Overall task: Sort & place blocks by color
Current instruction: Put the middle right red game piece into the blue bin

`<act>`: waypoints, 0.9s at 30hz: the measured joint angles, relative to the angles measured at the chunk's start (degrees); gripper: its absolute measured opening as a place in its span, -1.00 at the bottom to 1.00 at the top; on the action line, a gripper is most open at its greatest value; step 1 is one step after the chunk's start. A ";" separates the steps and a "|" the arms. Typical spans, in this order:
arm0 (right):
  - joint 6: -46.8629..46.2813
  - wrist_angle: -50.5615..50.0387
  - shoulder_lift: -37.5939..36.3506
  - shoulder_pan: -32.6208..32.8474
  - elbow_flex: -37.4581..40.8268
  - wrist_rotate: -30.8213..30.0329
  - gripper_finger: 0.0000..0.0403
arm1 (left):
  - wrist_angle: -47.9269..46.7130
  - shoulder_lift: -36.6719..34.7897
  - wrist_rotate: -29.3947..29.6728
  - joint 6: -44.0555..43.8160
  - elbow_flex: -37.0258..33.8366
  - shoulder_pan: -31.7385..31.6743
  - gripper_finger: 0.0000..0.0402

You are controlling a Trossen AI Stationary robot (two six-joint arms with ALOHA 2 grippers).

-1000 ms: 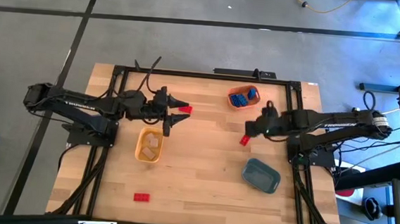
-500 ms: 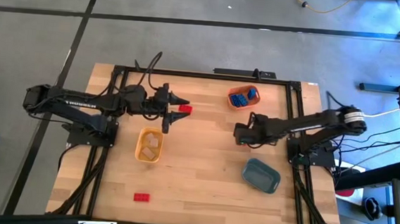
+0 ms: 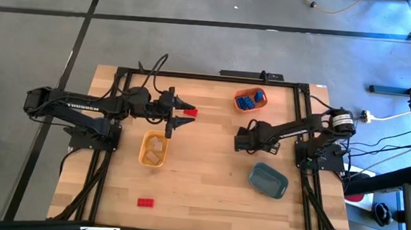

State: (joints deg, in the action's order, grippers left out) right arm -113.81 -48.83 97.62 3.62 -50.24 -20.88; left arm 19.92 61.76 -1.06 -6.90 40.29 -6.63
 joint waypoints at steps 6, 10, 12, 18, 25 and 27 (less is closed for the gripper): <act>0.29 1.05 1.59 0.09 -0.02 -0.24 0.25 | 0.00 0.00 0.02 0.02 0.00 -0.02 0.06; 2.66 1.40 1.59 0.09 -0.04 -0.40 -0.09 | -1.07 -1.21 -0.65 -0.02 -0.07 -0.75 0.06; 6.91 1.52 1.51 0.09 -0.09 -0.42 -0.31 | -1.60 -2.85 -1.58 -0.06 -0.04 -1.47 0.06; 27.57 5.48 -4.84 -0.97 0.10 -1.63 -0.30 | -7.97 -9.79 -1.49 -0.48 -0.04 -3.14 0.06; 63.94 44.90 -18.13 -5.37 11.86 10.99 -0.30 | -9.14 -13.60 -1.49 -5.33 -0.04 -3.63 0.06; 67.77 61.89 -20.36 -6.78 16.74 16.40 -0.30 | -9.22 -13.40 -1.48 -7.69 -0.07 -3.39 0.06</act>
State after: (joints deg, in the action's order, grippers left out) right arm -46.03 13.06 77.27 -3.17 -33.50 -4.49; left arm 10.70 48.36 -2.54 -14.58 40.23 -10.03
